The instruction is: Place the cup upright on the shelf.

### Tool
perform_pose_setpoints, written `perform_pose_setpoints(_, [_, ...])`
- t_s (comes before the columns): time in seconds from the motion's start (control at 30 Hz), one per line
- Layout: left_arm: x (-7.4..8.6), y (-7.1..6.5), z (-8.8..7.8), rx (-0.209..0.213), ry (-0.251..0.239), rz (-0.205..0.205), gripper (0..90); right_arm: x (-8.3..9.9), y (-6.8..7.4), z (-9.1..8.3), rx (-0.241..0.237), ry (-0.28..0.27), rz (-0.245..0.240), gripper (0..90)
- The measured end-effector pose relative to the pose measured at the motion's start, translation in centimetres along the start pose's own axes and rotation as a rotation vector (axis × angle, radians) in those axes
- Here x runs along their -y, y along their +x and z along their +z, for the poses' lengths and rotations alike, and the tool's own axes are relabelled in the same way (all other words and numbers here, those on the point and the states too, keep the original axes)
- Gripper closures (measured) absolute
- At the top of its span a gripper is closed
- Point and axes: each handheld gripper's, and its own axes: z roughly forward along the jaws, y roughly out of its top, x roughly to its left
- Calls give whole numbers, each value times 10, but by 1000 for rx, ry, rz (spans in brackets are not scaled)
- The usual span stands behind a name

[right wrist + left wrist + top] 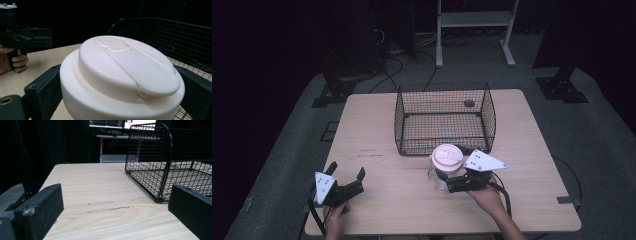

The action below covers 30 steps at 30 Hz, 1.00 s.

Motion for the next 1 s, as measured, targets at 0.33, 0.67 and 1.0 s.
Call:
perform_pose_setpoints(0.33, [0,0,0,-3,0,1,0,-3,0,-5,14,-3,-8,46])
perform_pose_setpoints(0.67, [0,0,0,-1,0,0,0,-12,-6,-17,25,-6,-18,47])
perform_pose_setpoints(1.0, [0,0,0,-3,1,5,0,-25,-18,-30,50,-4,-26,47])
